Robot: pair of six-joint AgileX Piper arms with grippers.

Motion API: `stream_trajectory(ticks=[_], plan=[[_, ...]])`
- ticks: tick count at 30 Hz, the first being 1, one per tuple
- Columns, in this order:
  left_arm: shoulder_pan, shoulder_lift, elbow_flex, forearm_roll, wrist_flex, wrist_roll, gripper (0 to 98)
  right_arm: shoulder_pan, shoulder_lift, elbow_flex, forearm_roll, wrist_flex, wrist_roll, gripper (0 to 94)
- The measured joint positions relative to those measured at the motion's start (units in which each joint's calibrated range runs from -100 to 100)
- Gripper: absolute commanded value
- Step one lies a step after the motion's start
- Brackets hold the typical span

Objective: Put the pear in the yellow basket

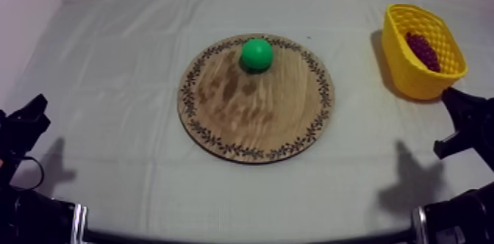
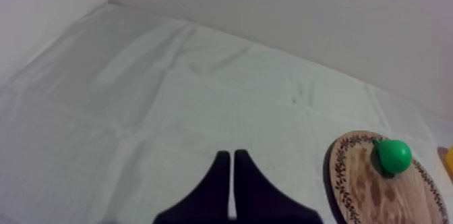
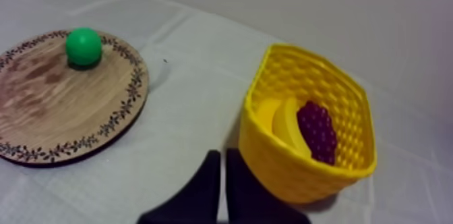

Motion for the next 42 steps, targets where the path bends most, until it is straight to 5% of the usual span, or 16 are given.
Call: stream_trajectory(ticks=[14, 19, 42], plan=[[0.00, 0.00, 0.00, 0.00, 0.00, 0.00, 0.1, -8.13, 19.61, -22.44, -0.55, 2.16, 0.73, 0.3], [0.00, 0.00, 0.00, 0.00, 0.00, 0.00, 0.1, -12.36, 30.11, -32.39, 3.10, 3.66, -2.88, 0.3], [0.00, 0.00, 0.00, 0.00, 0.00, 0.00, 0.1, -27.45, 75.31, -78.77, 17.38, 29.85, -23.68, 0.3]])
